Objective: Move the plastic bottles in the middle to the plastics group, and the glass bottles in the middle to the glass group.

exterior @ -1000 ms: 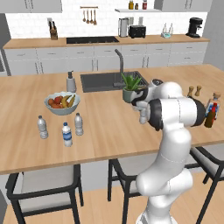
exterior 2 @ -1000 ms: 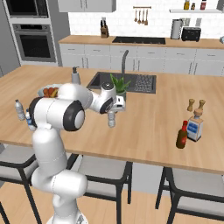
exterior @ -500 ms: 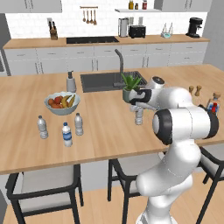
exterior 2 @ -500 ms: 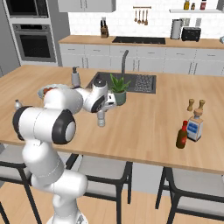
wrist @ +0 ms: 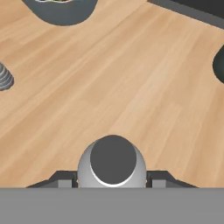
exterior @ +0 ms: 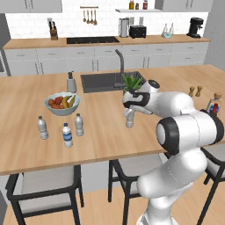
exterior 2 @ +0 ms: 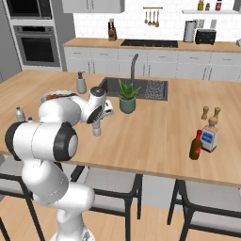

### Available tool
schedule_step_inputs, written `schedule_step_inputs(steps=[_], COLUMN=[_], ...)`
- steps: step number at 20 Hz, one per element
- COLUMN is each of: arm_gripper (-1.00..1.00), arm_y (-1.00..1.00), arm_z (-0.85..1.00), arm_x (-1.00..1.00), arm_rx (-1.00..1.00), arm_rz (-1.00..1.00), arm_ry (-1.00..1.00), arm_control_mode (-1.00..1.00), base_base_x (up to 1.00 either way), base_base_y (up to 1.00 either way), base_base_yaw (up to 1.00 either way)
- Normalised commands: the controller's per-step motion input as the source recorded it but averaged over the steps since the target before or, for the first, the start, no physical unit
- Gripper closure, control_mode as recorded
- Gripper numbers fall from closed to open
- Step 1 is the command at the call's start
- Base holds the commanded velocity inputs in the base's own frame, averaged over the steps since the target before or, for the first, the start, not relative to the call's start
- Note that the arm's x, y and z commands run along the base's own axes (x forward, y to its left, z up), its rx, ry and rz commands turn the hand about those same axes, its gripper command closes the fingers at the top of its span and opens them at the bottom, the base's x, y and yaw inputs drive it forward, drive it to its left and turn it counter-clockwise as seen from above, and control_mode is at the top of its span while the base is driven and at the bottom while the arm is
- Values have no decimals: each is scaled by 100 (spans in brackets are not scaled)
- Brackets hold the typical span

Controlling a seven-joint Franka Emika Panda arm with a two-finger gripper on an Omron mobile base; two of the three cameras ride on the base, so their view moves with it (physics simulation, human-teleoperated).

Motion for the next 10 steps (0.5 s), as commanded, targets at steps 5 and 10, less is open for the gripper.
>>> schedule_step_inputs(steps=[5,10], arm_gripper=[100,100], arm_y=[56,65], arm_z=[0,0], arm_x=[-8,0], arm_rx=[0,0], arm_rz=[14,13], arm_ry=[0,0], arm_control_mode=[-100,-100], base_base_x=[0,0], base_base_y=[0,0], base_base_yaw=[0,0])
